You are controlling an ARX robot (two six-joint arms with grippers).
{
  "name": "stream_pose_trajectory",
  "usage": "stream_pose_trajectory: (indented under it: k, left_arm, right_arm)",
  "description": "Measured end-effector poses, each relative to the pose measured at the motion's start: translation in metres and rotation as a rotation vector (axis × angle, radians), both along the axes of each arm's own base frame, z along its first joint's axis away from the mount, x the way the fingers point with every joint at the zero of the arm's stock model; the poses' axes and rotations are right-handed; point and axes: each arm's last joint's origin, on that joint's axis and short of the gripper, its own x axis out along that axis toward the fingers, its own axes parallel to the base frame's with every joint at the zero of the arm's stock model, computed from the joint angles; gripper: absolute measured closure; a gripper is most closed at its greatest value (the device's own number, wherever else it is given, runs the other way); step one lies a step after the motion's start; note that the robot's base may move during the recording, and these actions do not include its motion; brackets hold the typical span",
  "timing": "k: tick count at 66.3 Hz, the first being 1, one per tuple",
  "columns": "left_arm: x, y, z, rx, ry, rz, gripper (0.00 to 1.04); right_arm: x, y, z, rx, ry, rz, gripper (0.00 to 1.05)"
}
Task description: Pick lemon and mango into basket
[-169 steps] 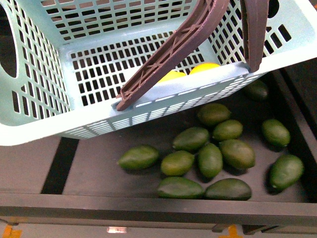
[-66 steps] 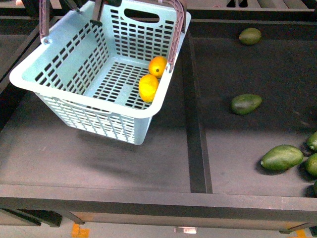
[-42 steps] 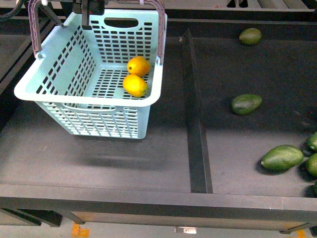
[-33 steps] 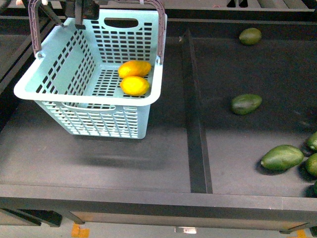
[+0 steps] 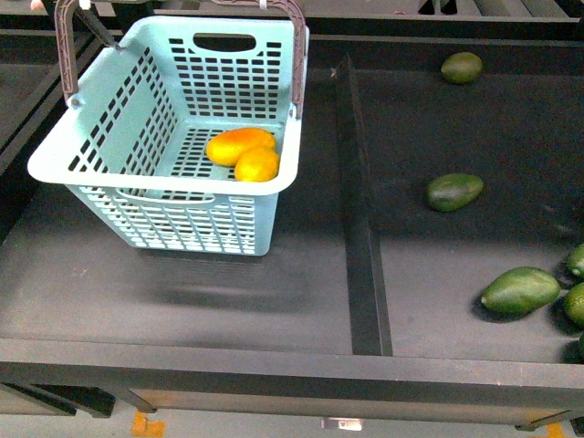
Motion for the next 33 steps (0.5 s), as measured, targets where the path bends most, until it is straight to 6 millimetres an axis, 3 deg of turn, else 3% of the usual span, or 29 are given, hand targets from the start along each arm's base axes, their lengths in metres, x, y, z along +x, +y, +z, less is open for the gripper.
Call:
stream_pose_trajectory:
  k: [8,24,33]
  left_arm:
    - [-0.042,0.014,-0.013,0.094,0.03,0.0,1.01]
    - [-0.113,0.032,-0.025,0.123,0.022,0.001,1.01]
    - [-0.141,0.041,-0.033,0.128,0.043,-0.026,1.01]
  right_arm:
    - [0.0,0.0,0.0,0.0,0.0,0.0,0.09]
    - [0.0,0.0,0.0,0.0,0.0,0.0,0.09]
    - [0.0,0.0,0.0,0.0,0.0,0.0,0.09]
